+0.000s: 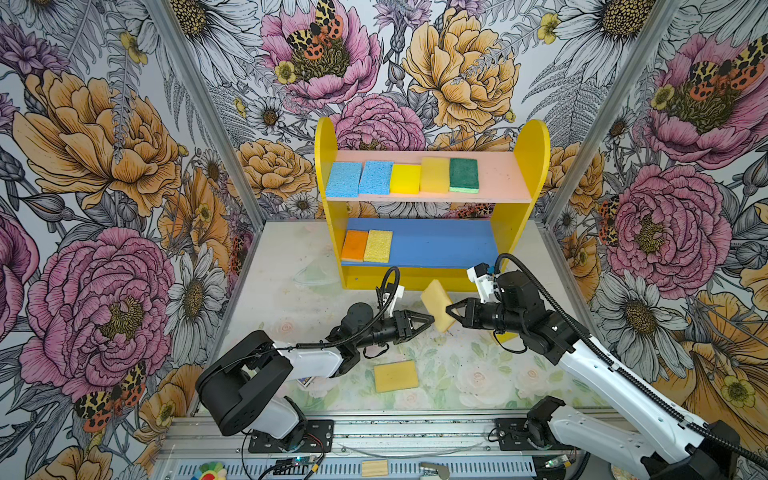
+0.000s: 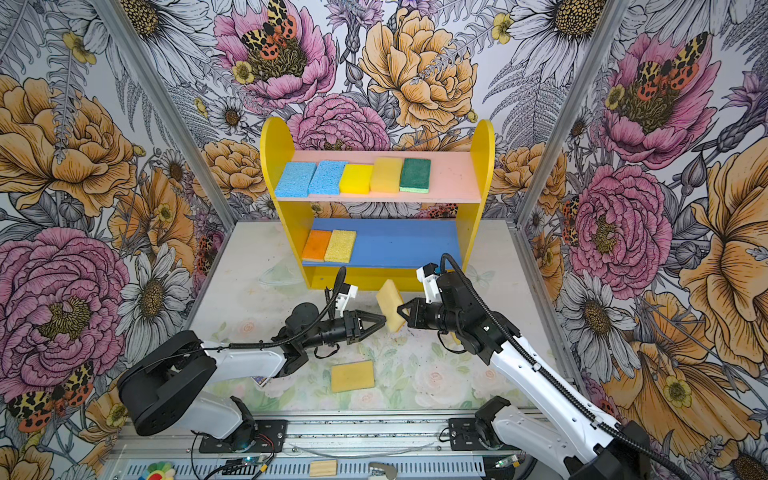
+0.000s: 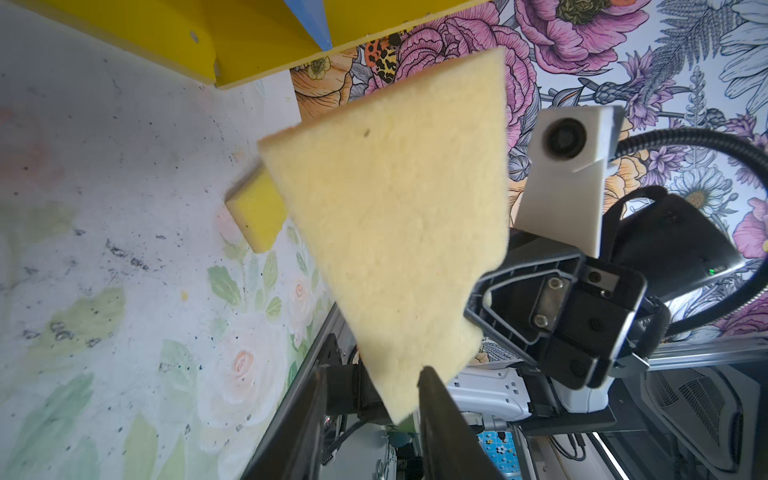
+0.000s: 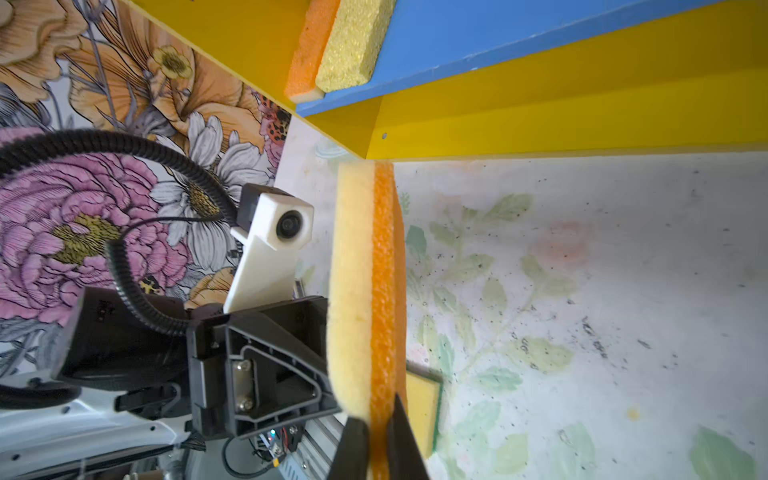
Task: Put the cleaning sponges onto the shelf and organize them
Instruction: 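Lift the sponge with the left gripper while the right gripper grasps it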
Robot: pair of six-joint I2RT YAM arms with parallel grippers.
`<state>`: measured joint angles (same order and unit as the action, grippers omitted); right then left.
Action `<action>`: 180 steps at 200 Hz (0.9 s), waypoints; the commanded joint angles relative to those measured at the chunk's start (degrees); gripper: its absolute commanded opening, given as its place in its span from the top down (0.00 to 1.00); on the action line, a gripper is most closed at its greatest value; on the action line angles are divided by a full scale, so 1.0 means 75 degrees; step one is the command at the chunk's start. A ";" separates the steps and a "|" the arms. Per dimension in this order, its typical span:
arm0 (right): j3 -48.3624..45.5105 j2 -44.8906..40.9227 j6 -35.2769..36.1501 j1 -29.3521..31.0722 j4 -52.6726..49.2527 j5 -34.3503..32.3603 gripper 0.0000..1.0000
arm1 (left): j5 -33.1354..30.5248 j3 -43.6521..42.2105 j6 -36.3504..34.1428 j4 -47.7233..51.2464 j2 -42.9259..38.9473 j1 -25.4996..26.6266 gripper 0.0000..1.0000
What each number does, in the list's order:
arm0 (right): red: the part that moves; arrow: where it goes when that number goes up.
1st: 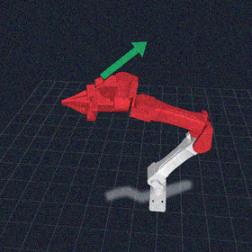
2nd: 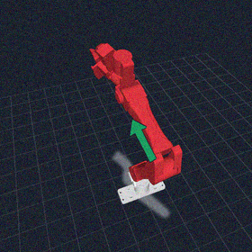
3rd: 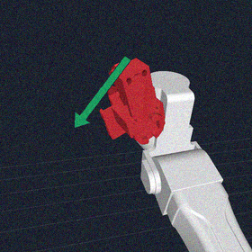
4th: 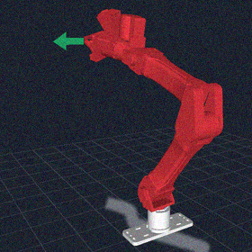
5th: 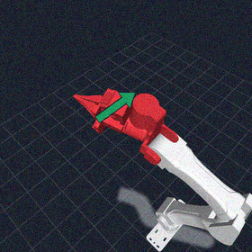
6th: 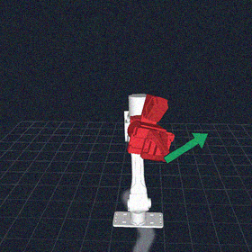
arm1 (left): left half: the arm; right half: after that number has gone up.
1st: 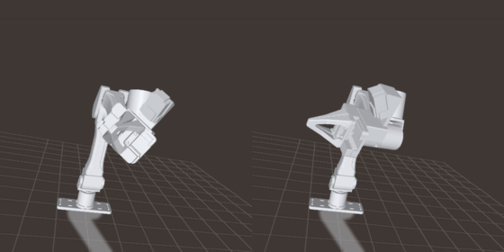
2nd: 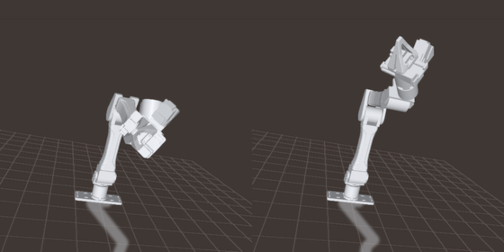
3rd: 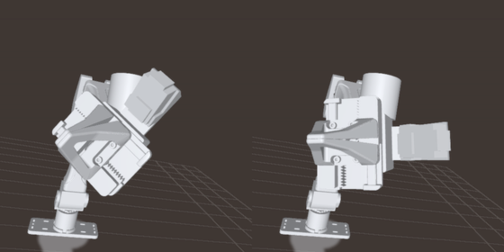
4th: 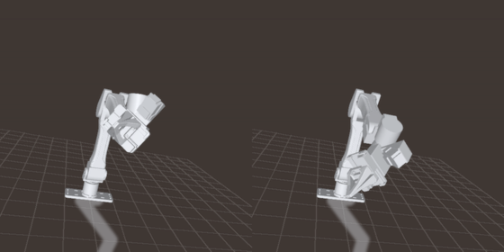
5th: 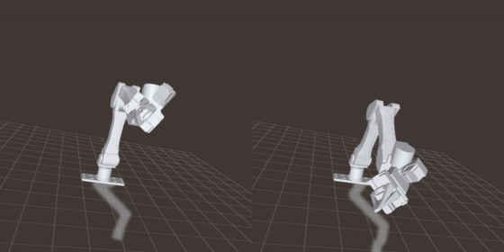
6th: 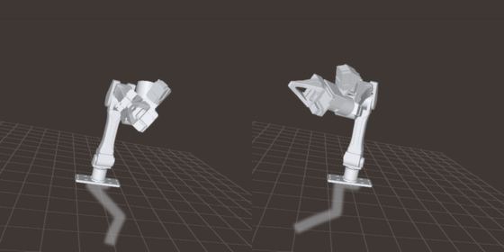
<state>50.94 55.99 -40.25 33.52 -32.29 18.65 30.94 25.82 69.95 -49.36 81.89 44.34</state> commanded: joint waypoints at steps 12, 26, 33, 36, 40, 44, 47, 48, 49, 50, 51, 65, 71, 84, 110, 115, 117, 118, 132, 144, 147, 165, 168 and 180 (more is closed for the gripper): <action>0.0965 0.0223 0.1691 0.0857 -0.1577 -0.2908 0.93 | -0.0334 -0.0303 -0.0623 0.1724 -0.1487 -0.0374 0.38; 0.1160 0.0428 0.2066 0.1352 -0.1798 -0.3909 0.93 | -0.0573 -0.0187 -0.0900 0.2670 -0.2190 -0.0421 0.30; 0.1230 0.0545 0.2269 0.1539 -0.1814 -0.4335 0.93 | -0.0665 -0.0110 -0.0989 0.3008 -0.2466 -0.0440 0.26; 0.1251 0.0600 0.2362 0.1796 -0.1812 -0.4479 0.93 | -0.0701 -0.0070 -0.1022 0.3135 -0.2576 -0.0462 0.26; 0.1287 0.0669 0.2484 0.1965 -0.1806 -0.4722 0.93 | -0.0749 -0.0032 -0.1030 0.3241 -0.2700 -0.0474 0.25; 0.1319 0.0730 0.2582 0.2159 -0.1800 -0.4969 0.93 | -0.0785 0.0006 -0.1030 0.3334 -0.2801 -0.0495 0.24; 0.1347 0.0799 0.2656 0.2304 -0.1800 -0.5166 0.93 | -0.0820 0.0029 -0.1016 0.3384 -0.2871 -0.0503 0.24; 0.1362 0.0821 0.2687 0.2351 -0.1800 -0.5233 0.93 | -0.0832 0.0039 -0.1011 0.3401 -0.2893 -0.0506 0.24; 0.1369 0.0844 0.2714 0.2375 -0.1800 -0.5302 0.93 | -0.0838 0.0050 -0.1003 0.3415 -0.2915 -0.0508 0.23; 0.1384 0.0867 0.2734 0.2439 -0.1800 -0.5365 0.93 | -0.0847 0.0055 -0.0999 0.3428 -0.2944 -0.0514 0.23; 0.1398 0.0885 0.2761 0.2495 -0.1800 -0.5432 0.93 | -0.0857 0.0064 -0.0991 0.3441 -0.2959 -0.0518 0.23; 0.1571 0.1163 0.3116 0.3170 -0.1791 -0.6236 0.93 | -0.1009 0.0213 -0.0888 0.3629 -0.3113 -0.0516 0.22; 0.1649 0.1278 0.3218 0.3395 -0.1788 -0.6485 0.93 | -0.1058 0.0289 -0.0856 0.3687 -0.3124 -0.0490 0.22; 0.1829 0.1475 0.3387 0.3688 -0.1777 -0.6659 0.93 | -0.1145 0.0449 -0.0808 0.3798 -0.3020 -0.0390 0.23; 0.2092 0.1711 0.3611 0.4099 -0.1736 -0.6717 0.92 | -0.1329 0.0722 -0.0755 0.3975 -0.2648 -0.0241 0.23; 0.2135 0.1752 0.3648 0.4157 -0.1735 -0.6714 0.92 | -0.1356 0.0754 -0.0751 0.3978 -0.2569 -0.0240 0.24; 0.2146 0.1762 0.3654 0.4183 -0.1740 -0.6711 0.92 | -0.1370 0.0761 -0.0749 0.3971 -0.2541 -0.0231 0.24; 0.2154 0.1772 0.3661 0.4193 -0.1740 -0.6709 0.92 | -0.1371 0.0768 -0.0749 0.3970 -0.2534 -0.0224 0.24; 0.2218 0.1873 0.3716 0.4333 -0.1736 -0.6715 0.92 | -0.1438 0.0851 -0.0694 0.3970 -0.2355 -0.0227 0.26; 0.2252 0.1970 0.3745 0.4451 -0.1737 -0.6718 0.91 | -0.1427 0.0934 -0.0693 0.3985 -0.2208 -0.0243 0.27; 0.2255 0.1988 0.3749 0.4480 -0.1732 -0.6735 0.91 | -0.1429 0.0957 -0.0694 0.4013 -0.2183 -0.0253 0.28; 0.2278 0.2128 0.3785 0.4600 -0.1741 -0.6757 0.91 | -0.1394 0.1056 -0.0714 0.4074 -0.2070 -0.0314 0.29; 0.2279 0.2153 0.3785 0.4628 -0.1743 -0.6773 0.91 | -0.1375 0.1065 -0.0717 0.4075 -0.2054 -0.0327 0.29; 0.2281 0.2223 0.3785 0.4660 -0.1744 -0.6799 0.91 | -0.1332 0.1100 -0.0714 0.4080 -0.2037 -0.0355 0.29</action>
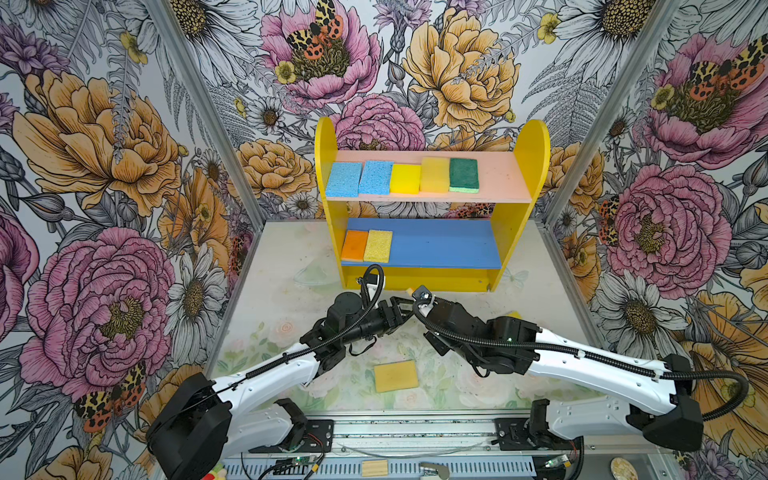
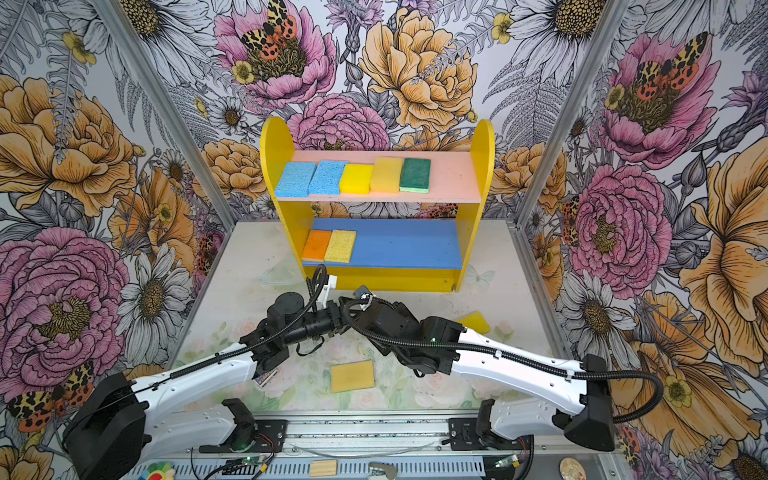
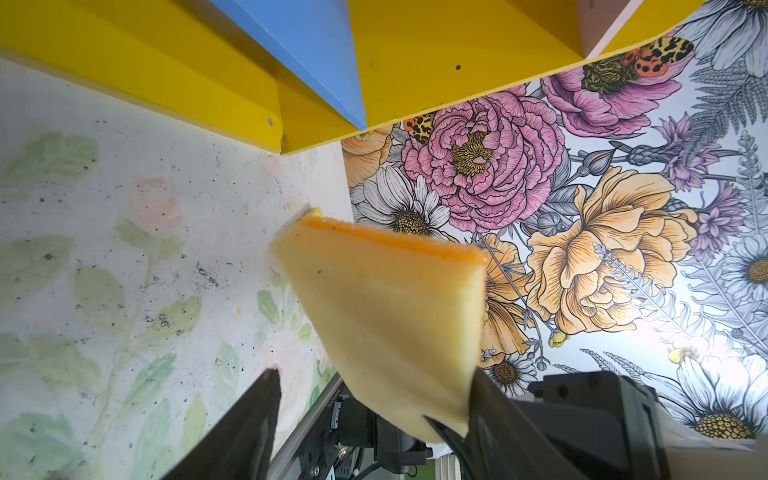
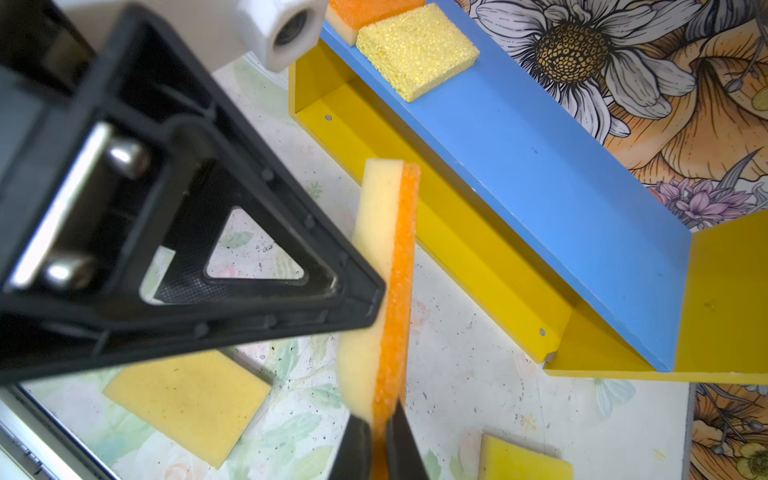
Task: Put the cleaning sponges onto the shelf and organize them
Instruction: 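Lift the sponge with the left gripper while the right gripper grasps it, then carry the sponge onto the blue shelf with the right gripper while left withdraws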
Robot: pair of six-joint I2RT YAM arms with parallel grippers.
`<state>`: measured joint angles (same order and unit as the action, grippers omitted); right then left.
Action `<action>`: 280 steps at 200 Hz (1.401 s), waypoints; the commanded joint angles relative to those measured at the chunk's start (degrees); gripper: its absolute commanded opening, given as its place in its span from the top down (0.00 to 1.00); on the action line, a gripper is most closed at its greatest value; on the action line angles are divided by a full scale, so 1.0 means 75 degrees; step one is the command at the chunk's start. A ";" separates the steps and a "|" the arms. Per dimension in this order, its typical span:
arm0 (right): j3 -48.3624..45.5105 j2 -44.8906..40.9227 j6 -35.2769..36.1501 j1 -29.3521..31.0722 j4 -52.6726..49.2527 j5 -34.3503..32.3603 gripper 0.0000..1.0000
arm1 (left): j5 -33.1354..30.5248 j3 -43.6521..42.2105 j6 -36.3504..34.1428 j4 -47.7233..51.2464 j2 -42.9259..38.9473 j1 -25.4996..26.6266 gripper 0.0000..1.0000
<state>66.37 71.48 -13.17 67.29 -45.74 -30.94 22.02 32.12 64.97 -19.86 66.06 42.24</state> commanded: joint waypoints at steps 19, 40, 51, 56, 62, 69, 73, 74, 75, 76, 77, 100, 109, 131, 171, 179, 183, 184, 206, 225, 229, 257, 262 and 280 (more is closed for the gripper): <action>0.0243 0.0308 0.0186 0.0165 0.0049 -0.0173 0.90 | -0.0112 0.0264 -0.0061 0.0141 0.0020 -0.0101 0.29; 0.0296 0.0439 0.0185 0.0157 0.0051 -0.0075 0.90 | -0.0083 0.0264 -0.0062 0.0140 -0.0065 -0.0102 0.28; 0.0359 0.0499 0.0186 0.0165 0.0051 -0.0037 0.90 | -0.0062 0.0259 -0.0060 0.0146 -0.0078 -0.0109 0.28; 0.0392 0.0528 0.0190 0.0185 0.0051 -0.0017 0.90 | -0.0055 0.0243 -0.0061 0.0143 -0.0068 -0.0124 0.28; 0.0435 0.0550 0.0186 0.0201 0.0050 -0.0011 0.90 | -0.0050 0.0230 -0.0050 0.0140 -0.0047 -0.0134 0.30; 0.0503 0.0556 0.0214 0.0255 0.0057 -0.0015 0.90 | -0.0036 0.0218 -0.0041 0.0140 -0.0022 -0.0146 0.33; 0.0538 0.0564 0.0221 0.0278 0.0063 -0.0023 0.90 | -0.0038 0.0207 -0.0029 0.0140 -0.0009 -0.0147 0.37; 0.0549 0.0567 0.0227 0.0288 0.0063 -0.0023 0.90 | -0.0034 0.0206 -0.0033 0.0140 -0.0008 -0.0147 0.38; 0.0555 0.0563 0.0230 0.0305 0.0057 -0.0017 0.90 | -0.0032 0.0206 -0.0030 0.0140 -0.0002 -0.0147 0.39; 0.0564 0.0561 0.0237 0.0313 0.0060 -0.0020 0.90 | -0.0031 0.0206 -0.0028 0.0140 0.0007 -0.0153 0.40; 0.0568 0.0566 0.0252 0.0317 0.0056 -0.0022 0.90 | -0.0030 0.0200 -0.0021 0.0140 0.0011 -0.0150 0.42; 0.0722 0.0583 0.0360 0.0438 0.0058 -0.0004 0.82 | 0.0040 0.0206 -0.0008 0.0146 0.0065 -0.0245 0.70; 0.0724 0.0556 0.0367 0.0439 0.0060 0.0061 0.77 | 0.0103 0.0229 -0.0033 0.0146 0.0070 -0.0286 0.78; 0.0687 0.0280 0.0109 0.0295 0.0074 0.0661 0.58 | 0.0277 0.0238 -0.0173 0.0309 -0.0044 -0.0519 0.91; 0.0469 -0.0623 -0.1329 -0.1829 0.0334 0.4620 0.34 | 0.1242 0.0042 -0.1332 0.1077 -0.0642 -0.1414 0.91; 0.0376 -0.0642 -0.1773 -0.2494 0.0349 0.5498 0.33 | 0.1538 -0.0078 -0.1509 0.1057 -0.0808 -0.1655 0.91; 0.0328 -0.0637 -0.1961 -0.2800 0.0374 0.5938 0.33 | 0.1662 -0.0142 -0.1581 0.1028 -0.0893 -0.1764 0.91; 0.0310 -0.0631 -0.2001 -0.2839 0.0389 0.6045 0.33 | 0.1701 -0.0150 -0.1594 0.1024 -0.0925 -0.1800 0.90; 0.0046 -0.0432 -0.2697 -0.3780 0.0695 0.7574 0.32 | 0.2591 -0.0545 -0.1547 0.0448 -0.1351 -0.2418 0.90; -0.0368 -0.0380 -0.3439 -0.4086 0.1790 0.8702 0.32 | 0.3193 -0.0801 -0.1252 -0.0141 -0.1645 -0.2870 0.91; -0.0459 -0.0389 -0.3609 -0.4127 0.2048 0.8873 0.32 | 0.3294 -0.0848 -0.1181 -0.0273 -0.1704 -0.2936 0.91; -0.0621 -0.0324 -0.3959 -0.4178 0.2732 0.9150 0.34 | 0.3593 -0.1012 -0.0894 -0.0636 -0.1983 -0.3229 0.91; -0.0655 -0.0283 -0.3989 -0.4170 0.2832 0.9203 0.35 | 0.3613 -0.1024 -0.0855 -0.0672 -0.2005 -0.3237 0.91; -0.0879 -0.0176 -0.4294 -0.4173 0.3379 0.9474 0.38 | 0.3671 -0.1051 -0.0688 -0.0920 -0.2041 -0.3230 0.91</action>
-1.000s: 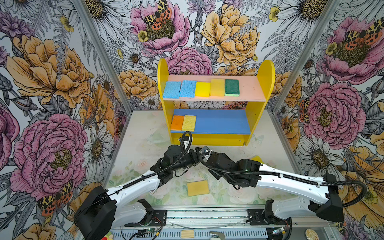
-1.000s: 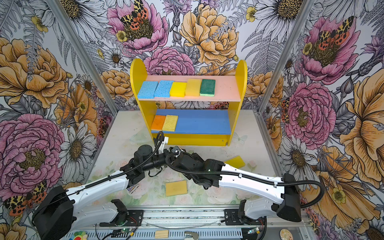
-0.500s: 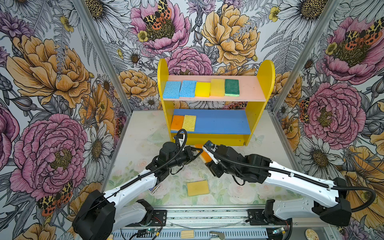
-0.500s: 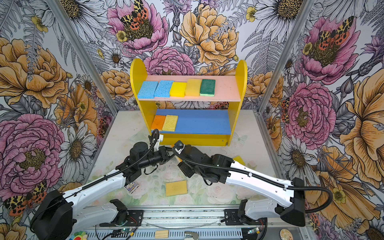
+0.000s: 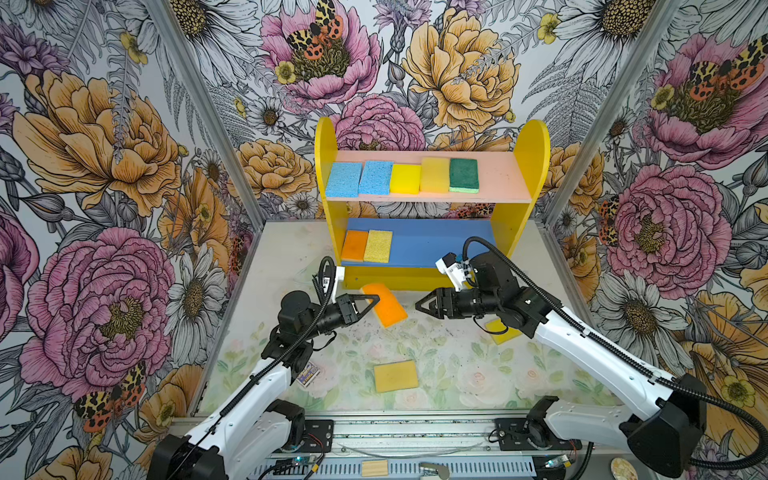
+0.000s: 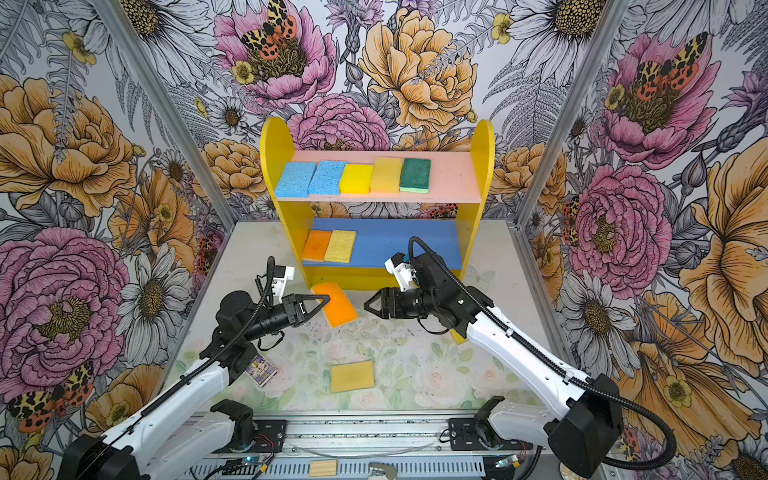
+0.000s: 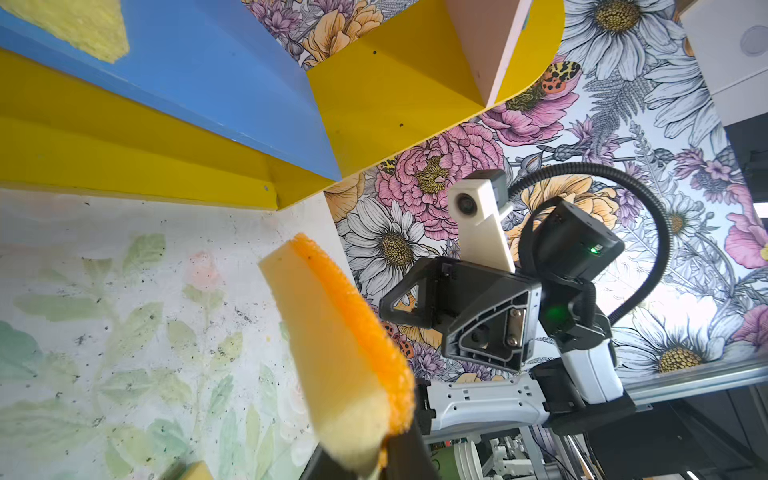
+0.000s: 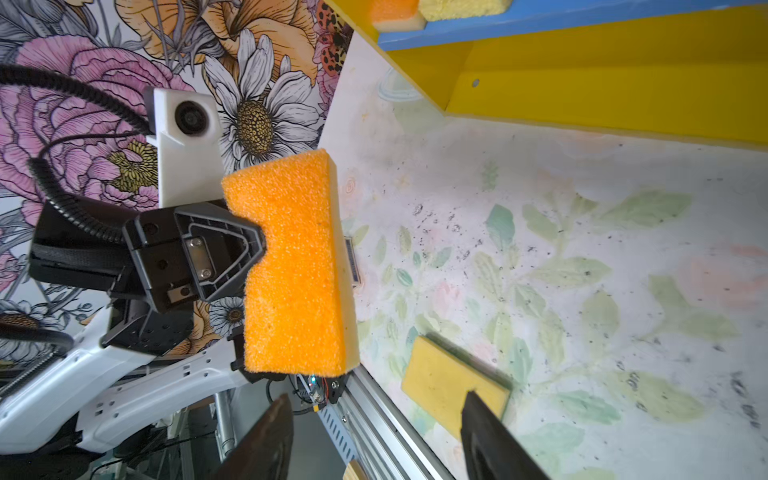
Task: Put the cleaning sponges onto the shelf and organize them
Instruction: 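Carry the sponge onto the blue shelf with the right gripper while left withdraws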
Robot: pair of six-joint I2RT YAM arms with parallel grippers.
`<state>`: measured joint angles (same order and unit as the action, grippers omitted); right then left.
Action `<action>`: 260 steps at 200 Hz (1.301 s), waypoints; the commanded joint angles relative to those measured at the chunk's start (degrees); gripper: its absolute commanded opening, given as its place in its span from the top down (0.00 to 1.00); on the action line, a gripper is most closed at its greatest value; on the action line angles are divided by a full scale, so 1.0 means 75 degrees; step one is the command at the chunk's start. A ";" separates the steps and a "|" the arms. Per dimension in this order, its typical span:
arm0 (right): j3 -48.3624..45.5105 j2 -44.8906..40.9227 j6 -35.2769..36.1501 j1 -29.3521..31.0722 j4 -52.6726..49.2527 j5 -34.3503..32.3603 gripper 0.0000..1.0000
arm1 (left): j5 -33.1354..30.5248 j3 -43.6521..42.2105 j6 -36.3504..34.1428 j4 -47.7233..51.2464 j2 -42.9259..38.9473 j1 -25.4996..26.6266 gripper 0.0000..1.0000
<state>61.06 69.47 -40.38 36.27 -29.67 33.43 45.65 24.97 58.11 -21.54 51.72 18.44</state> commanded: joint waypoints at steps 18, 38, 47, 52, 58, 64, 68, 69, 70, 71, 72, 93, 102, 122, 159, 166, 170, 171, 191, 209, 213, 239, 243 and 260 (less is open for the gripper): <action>-0.0320 0.0154 -0.0870 0.0001 0.1652 0.0980 0.41 | 0.0516 -0.0113 0.0324 -0.0853 -0.0158 -0.0065 0.91; -0.0377 0.0192 -0.0930 0.0067 0.1865 0.1014 0.44 | 0.0503 -0.0130 0.0347 -0.0890 -0.0158 -0.0067 0.90; -0.0382 0.0200 -0.0932 0.0105 0.1911 0.1017 0.45 | 0.0493 -0.0133 0.0373 -0.0921 -0.0158 -0.0068 0.91; -0.0383 0.0214 -0.0932 0.0128 0.1929 0.1028 0.46 | 0.0488 -0.0131 0.0401 -0.0956 -0.0158 -0.0068 0.91; -0.0383 0.0246 -0.0935 0.0160 0.1944 0.1036 0.46 | 0.0495 -0.0142 0.0439 -0.1008 -0.0158 -0.0069 0.91; -0.0377 0.0283 -0.0935 0.0195 0.1952 0.1048 0.47 | 0.0488 -0.0140 0.0464 -0.1058 -0.0158 -0.0068 0.91; -0.0376 0.0300 -0.0932 0.0218 0.1954 0.1045 0.47 | 0.0485 -0.0142 0.0470 -0.1081 -0.0158 -0.0068 0.91; -0.0380 0.0311 -0.0932 0.0222 0.1965 0.1048 0.47 | 0.0480 -0.0142 0.0475 -0.1079 -0.0158 -0.0068 0.91; -0.0376 0.0317 -0.0932 0.0224 0.1970 0.1043 0.47 | 0.0478 -0.0142 0.0477 -0.1084 -0.0158 -0.0068 0.91; -0.0385 0.0320 -0.0932 0.0237 0.1979 0.1041 0.47 | 0.0477 -0.0142 0.0484 -0.1086 -0.0158 -0.0068 0.91; -0.0390 0.0322 -0.0938 0.0243 0.1989 0.1034 0.48 | 0.0477 -0.0142 0.0481 -0.1088 -0.0158 -0.0068 0.91; -0.0396 0.0406 -0.0973 0.0385 0.2131 0.1047 0.52 | 0.0458 -0.0146 0.0491 -0.1101 -0.0158 -0.0068 0.91; -0.0400 0.0445 -0.0991 0.0452 0.2212 0.1048 0.53 | 0.0456 -0.0155 0.0502 -0.1112 -0.0158 -0.0062 0.91; -0.0394 0.0509 -0.1066 0.0564 0.2380 0.1072 0.58 | 0.0424 -0.0164 0.0529 -0.1111 -0.0182 -0.0068 0.91; -0.0395 0.0569 -0.1153 0.0694 0.2589 0.1108 0.70 | 0.0408 -0.0177 0.0543 -0.1105 -0.0217 -0.0059 0.91; -0.0399 0.0580 -0.1162 0.0715 0.2638 0.1121 0.73 | 0.0405 -0.0183 0.0549 -0.1107 -0.0217 -0.0056 0.91; -0.0405 0.0590 -0.1173 0.0724 0.2652 0.1138 0.75 | 0.0391 -0.0186 0.0549 -0.1113 -0.0227 -0.0059 0.91; -0.0406 0.0591 -0.1176 0.0727 0.2665 0.1141 0.75 | 0.0387 -0.0193 0.0549 -0.1107 -0.0228 -0.0057 0.91; -0.0420 0.0593 -0.1225 0.0753 0.2761 0.1143 0.85 | 0.0374 -0.0200 0.0549 -0.1107 -0.0237 -0.0054 0.90; -0.0464 0.0581 -0.1261 0.0754 0.2824 0.1076 0.93 | 0.0371 -0.0212 0.0560 -0.1110 -0.0240 -0.0068 0.89; -0.0465 0.0572 -0.1270 0.0754 0.2830 0.1059 0.94 | 0.0378 -0.0220 0.0558 -0.1102 -0.0240 -0.0057 0.89; -0.0477 0.0535 -0.1313 0.0754 0.2890 0.0928 0.99 | 0.0389 -0.0224 0.0549 -0.1092 -0.0246 -0.0070 0.75; -0.0477 0.0524 -0.1316 0.0743 0.2891 0.0895 0.99 | 0.0403 -0.0215 0.0541 -0.1087 -0.0262 -0.0089 0.70; -0.0522 0.0491 -0.1359 0.0670 0.2890 0.0696 1.00 | 0.0489 -0.0162 0.0499 -0.0975 -0.0332 -0.0215 0.47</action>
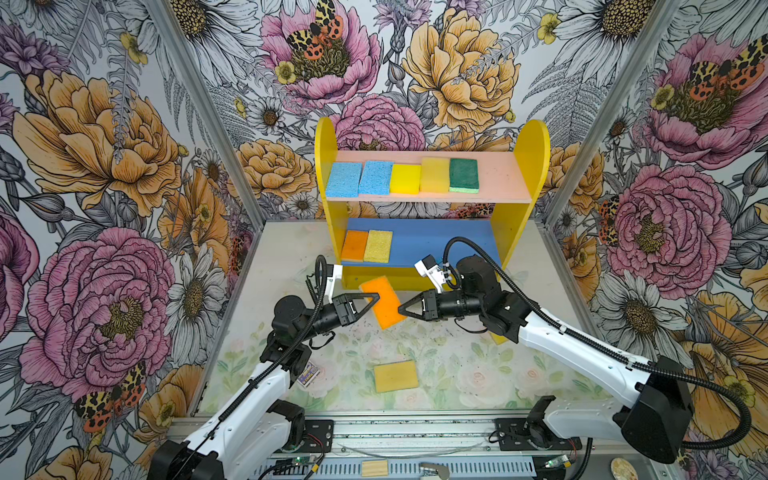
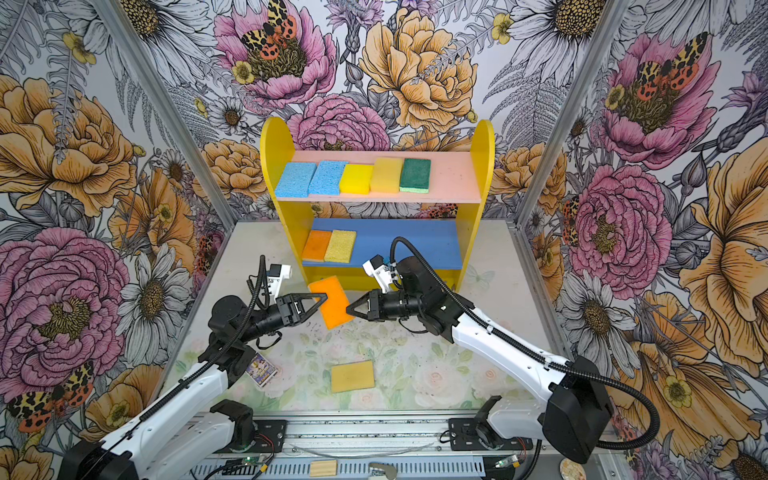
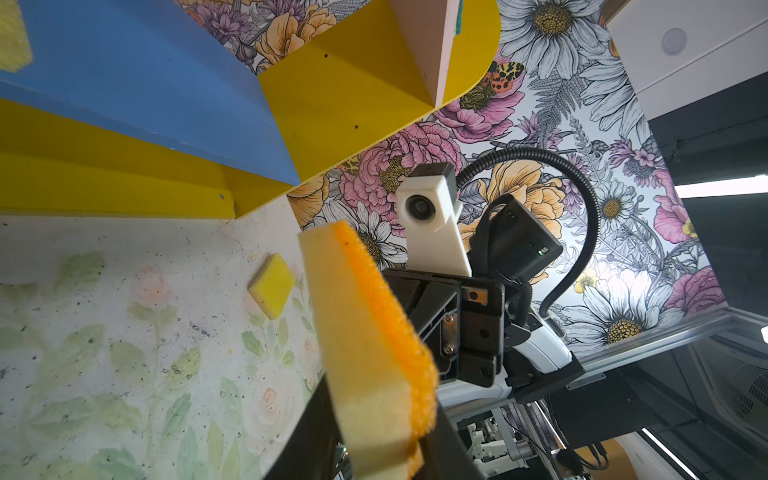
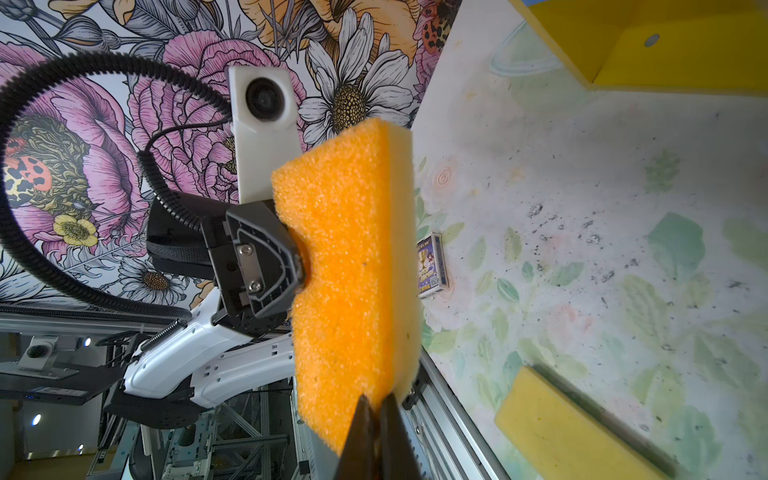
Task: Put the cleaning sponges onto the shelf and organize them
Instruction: 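Carry the sponge onto the blue shelf with the right gripper while left withdraws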
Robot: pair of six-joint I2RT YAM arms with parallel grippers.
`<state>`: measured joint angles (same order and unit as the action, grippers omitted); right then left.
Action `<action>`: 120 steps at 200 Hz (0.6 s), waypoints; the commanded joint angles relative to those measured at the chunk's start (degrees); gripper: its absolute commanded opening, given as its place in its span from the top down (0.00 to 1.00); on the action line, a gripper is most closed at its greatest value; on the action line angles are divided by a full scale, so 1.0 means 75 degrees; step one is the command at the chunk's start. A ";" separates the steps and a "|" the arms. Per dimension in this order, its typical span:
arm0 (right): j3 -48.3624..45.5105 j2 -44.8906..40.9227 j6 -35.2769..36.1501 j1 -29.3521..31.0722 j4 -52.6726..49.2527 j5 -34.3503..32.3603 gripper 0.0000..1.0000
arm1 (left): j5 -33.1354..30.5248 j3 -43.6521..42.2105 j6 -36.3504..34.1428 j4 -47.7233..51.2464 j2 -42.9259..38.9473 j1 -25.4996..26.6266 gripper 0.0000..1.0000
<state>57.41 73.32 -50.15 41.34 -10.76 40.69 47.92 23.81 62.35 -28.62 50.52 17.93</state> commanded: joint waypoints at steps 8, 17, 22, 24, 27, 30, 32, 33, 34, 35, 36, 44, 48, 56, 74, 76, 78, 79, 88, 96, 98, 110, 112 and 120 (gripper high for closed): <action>-0.0058 -0.0049 -0.0095 -0.0064 0.0369 -0.0412 1.00 | 0.0272 0.0038 -0.0105 0.0087 -0.0255 -0.0259 0.31; -0.0111 -0.0090 -0.0169 -0.0179 0.0372 -0.0615 1.00 | 0.0340 0.0104 -0.0178 0.0288 -0.0439 -0.0410 0.14; -0.0126 -0.0117 -0.0215 -0.0260 0.0369 -0.0731 1.00 | 0.0359 0.0142 -0.0247 0.0472 -0.0576 -0.0514 0.04; -0.0138 -0.0128 -0.0242 -0.0300 0.0369 -0.0774 1.00 | 0.0357 0.0156 -0.0285 0.0560 -0.0635 -0.0557 0.02; -0.0152 -0.0131 -0.0269 -0.0362 0.0359 -0.0849 1.00 | 0.0347 0.0189 -0.0350 0.0730 -0.0741 -0.0615 0.01; -0.0166 -0.0142 -0.0295 -0.0427 0.0357 -0.0939 1.00 | 0.0325 0.0220 -0.0430 0.0928 -0.0850 -0.0678 0.01; -0.0169 -0.0137 -0.0321 -0.0471 0.0351 -0.0996 1.00 | 0.0296 0.0252 -0.0489 0.1087 -0.0914 -0.0724 0.01; -0.0173 -0.0134 -0.0332 -0.0489 0.0354 -0.1031 1.00 | 0.0281 0.0267 -0.0528 0.1163 -0.0960 -0.0743 0.01; -0.0176 -0.0139 -0.0344 -0.0511 0.0356 -0.1072 1.00 | 0.0274 0.0280 -0.0565 0.1282 -0.1000 -0.0758 0.01; -0.0182 -0.0141 -0.0356 -0.0533 0.0351 -0.1110 1.00 | 0.0259 0.0299 -0.0601 0.1372 -0.1032 -0.0778 0.01; -0.0186 -0.0136 -0.0368 -0.0550 0.0348 -0.1140 1.00 | 0.0239 0.0320 -0.0637 0.1457 -0.1066 -0.0799 0.01; -0.0210 -0.0144 -0.0501 -0.0720 0.0345 -0.1408 1.00 | 0.0039 0.0472 -0.0998 0.2306 -0.1397 -0.0954 0.01; -0.0213 -0.0123 -0.0566 -0.0799 0.0345 -0.1521 1.00 | -0.0123 0.0563 -0.1204 0.2828 -0.1572 -0.1014 0.01; -0.0201 -0.0046 -0.0672 -0.0967 0.0346 -0.1835 1.00 | -0.0495 0.0795 -0.1710 0.3951 -0.1904 -0.1127 0.01; -0.0086 0.0215 -0.0756 -0.1255 0.0346 -0.2444 1.00 | -0.1817 0.1491 -0.2931 0.6676 -0.2459 -0.1267 0.01; -0.0067 0.0263 -0.0749 -0.1287 0.0346 -0.2474 1.00 | -0.1936 0.1560 -0.3027 0.6901 -0.2497 -0.1284 0.01; -0.0024 0.0307 -0.0750 -0.1309 0.0345 -0.2513 1.00 | -0.2071 0.1612 -0.3115 0.7113 -0.2545 -0.1309 0.01; -0.0001 0.0334 -0.0747 -0.1319 0.0345 -0.2534 1.00 | -0.2127 0.1638 -0.3154 0.7216 -0.2560 -0.1317 0.01; 0.0205 0.0558 -0.0684 -0.1390 0.0345 -0.2604 1.00 | -0.2470 0.1845 -0.3430 0.7901 -0.2695 -0.1435 0.01; 0.0429 0.0790 -0.0586 -0.1430 0.0328 -0.2674 1.00 | -0.2578 0.1948 -0.3567 0.8244 -0.2807 -0.1570 0.01; 0.0498 0.0846 -0.0572 -0.1433 0.0315 -0.2695 1.00 | -0.2574 0.1958 -0.3590 0.8316 -0.2833 -0.1606 0.01; 0.0793 0.1230 -0.0523 -0.1489 0.0307 -0.2798 1.00 | -0.2454 0.1988 -0.3678 0.8564 -0.2953 -0.1819 0.01; 0.0850 0.1290 -0.0515 -0.1492 0.0304 -0.2808 1.00 | -0.2429 0.1992 -0.3688 0.8589 -0.2960 -0.1835 0.01; 0.1058 0.1562 -0.0464 -0.1521 0.0299 -0.2832 1.00 | -0.2443 0.2025 -0.3768 0.8704 -0.2975 -0.1843 0.01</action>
<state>60.10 80.62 -54.59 30.39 -9.61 23.20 34.09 38.30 40.66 22.20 28.82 5.63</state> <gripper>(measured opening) 0.048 0.987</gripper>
